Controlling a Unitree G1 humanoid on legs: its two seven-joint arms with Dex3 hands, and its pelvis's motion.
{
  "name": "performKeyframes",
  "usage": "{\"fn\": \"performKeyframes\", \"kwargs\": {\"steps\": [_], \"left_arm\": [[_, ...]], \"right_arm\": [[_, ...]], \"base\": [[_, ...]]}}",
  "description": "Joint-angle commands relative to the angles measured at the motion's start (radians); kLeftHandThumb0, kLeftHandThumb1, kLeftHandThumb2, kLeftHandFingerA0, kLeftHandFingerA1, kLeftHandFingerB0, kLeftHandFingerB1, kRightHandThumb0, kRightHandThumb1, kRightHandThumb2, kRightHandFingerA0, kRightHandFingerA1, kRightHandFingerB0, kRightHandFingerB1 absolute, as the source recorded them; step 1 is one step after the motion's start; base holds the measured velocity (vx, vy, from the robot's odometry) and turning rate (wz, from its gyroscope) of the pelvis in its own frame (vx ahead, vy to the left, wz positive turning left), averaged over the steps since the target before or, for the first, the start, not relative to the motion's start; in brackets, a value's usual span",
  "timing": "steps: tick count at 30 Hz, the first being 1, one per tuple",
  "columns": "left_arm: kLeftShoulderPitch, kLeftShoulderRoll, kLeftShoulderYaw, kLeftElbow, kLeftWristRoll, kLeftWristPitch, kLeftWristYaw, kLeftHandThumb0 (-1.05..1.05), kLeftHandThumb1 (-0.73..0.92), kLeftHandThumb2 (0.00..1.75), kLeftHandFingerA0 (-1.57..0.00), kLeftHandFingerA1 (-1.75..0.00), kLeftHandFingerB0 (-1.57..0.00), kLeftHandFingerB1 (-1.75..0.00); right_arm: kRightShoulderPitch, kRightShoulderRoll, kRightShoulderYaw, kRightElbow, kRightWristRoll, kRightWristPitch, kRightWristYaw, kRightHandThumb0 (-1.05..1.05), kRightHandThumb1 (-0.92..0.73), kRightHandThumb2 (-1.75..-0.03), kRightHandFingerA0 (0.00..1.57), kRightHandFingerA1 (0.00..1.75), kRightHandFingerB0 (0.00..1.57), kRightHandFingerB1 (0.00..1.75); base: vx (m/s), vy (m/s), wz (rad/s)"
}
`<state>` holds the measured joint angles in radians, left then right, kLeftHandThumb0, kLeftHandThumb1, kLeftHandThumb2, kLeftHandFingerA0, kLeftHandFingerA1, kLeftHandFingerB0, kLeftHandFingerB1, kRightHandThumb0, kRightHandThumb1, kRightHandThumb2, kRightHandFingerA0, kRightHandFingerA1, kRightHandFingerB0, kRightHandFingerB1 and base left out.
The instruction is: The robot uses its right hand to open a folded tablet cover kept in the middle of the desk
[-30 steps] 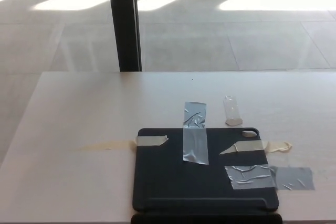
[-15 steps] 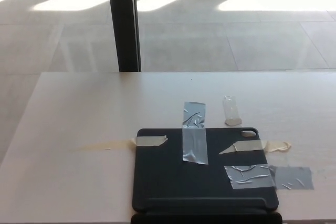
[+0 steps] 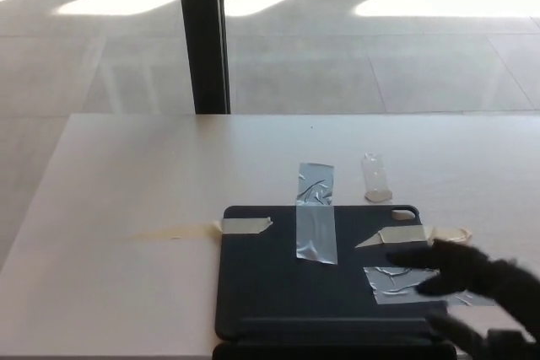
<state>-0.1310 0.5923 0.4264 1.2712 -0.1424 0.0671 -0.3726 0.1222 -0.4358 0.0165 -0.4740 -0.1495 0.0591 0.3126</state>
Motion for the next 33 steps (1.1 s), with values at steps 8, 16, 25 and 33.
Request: {"fn": "performKeyframes", "kwargs": {"steps": [8,16,25,33], "left_arm": [[0.025,0.012,-0.007,0.003,-0.008,0.001,-0.016,-0.94,0.56,0.69,-0.47,-1.12,-0.28,-0.98],[0.029,0.010,-0.007,0.008,-0.008,0.003,-0.008,-0.90,0.53,0.71,-0.42,-1.15,-0.27,-1.02],[0.051,0.000,-0.001,0.010,-0.014,0.004,-0.003,-0.92,0.51,0.74,-0.44,-1.18,-0.28,-1.05],[0.057,-0.006,0.006,0.008,-0.023,0.008,-0.002,-0.91,0.53,0.73,-0.45,-1.09,-0.28,-0.94]], "right_arm": [[-0.140,-0.033,-0.670,0.395,0.281,-0.023,-0.152,-0.73,-0.67,-1.06,0.43,0.69,0.30,0.54],[-0.117,0.017,-0.964,0.806,0.400,-0.159,-0.302,-0.66,-0.77,-0.62,0.36,1.15,0.34,0.90],[-0.140,-0.011,-1.140,1.194,0.437,-0.259,-0.512,-0.83,-0.81,-0.66,0.32,1.36,0.23,1.09],[-0.159,-0.005,-1.147,1.357,0.437,-0.268,-0.522,-0.86,-0.88,-0.66,0.36,1.33,0.14,0.90]], "base": [[0.00,0.000,0.00],[0.00,0.000,0.00],[0.00,0.000,0.00],[0.00,0.000,0.00]]}}
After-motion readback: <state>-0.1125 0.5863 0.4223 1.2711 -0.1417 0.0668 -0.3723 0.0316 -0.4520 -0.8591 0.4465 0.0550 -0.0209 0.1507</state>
